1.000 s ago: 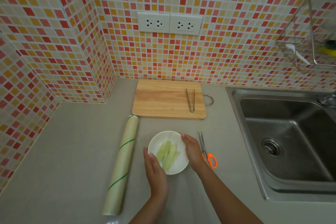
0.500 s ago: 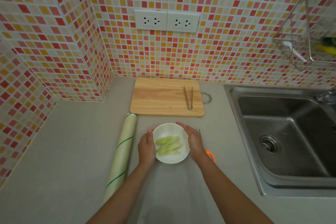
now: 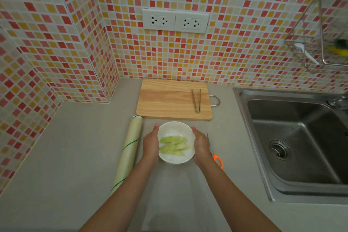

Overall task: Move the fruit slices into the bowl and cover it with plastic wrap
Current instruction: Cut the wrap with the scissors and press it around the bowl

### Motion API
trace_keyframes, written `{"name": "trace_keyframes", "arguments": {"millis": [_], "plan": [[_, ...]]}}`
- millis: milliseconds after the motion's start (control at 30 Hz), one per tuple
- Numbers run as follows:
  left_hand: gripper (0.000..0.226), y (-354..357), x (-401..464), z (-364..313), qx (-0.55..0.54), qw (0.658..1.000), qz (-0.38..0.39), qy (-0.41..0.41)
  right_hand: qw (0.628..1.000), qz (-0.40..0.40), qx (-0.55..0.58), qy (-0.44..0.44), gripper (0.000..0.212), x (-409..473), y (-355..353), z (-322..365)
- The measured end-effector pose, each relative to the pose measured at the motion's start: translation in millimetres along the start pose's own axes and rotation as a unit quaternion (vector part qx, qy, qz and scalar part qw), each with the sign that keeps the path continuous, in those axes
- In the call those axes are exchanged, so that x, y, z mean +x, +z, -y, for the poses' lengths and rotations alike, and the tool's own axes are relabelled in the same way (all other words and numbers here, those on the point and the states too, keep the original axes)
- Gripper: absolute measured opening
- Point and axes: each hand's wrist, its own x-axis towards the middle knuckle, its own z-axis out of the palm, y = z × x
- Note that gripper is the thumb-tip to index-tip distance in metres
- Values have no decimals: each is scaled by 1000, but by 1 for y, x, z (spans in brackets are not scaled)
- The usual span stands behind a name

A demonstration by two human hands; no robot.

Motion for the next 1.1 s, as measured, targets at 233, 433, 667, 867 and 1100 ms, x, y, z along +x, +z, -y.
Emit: {"name": "trace_keyframes", "arguments": {"millis": [233, 433, 667, 867, 1100], "plan": [[44, -1, 4, -7, 18, 997, 69, -22, 998, 42, -45, -19, 30, -1, -7, -5], [33, -8, 8, 1, 56, 988, 144, 14, 997, 26, -62, -38, 28, 3, -15, -12], [40, -11, 5, 2, 63, 985, 159, -12, 996, 22, -74, -39, 29, 3, -14, -16], [45, -11, 4, -2, 108, 973, 204, 3, 996, 62, -39, -47, 26, 2, -19, -17], [48, -10, 4, -4, 90, 981, 173, 11, 990, 123, -67, 28, 49, 2, -24, -7]]}}
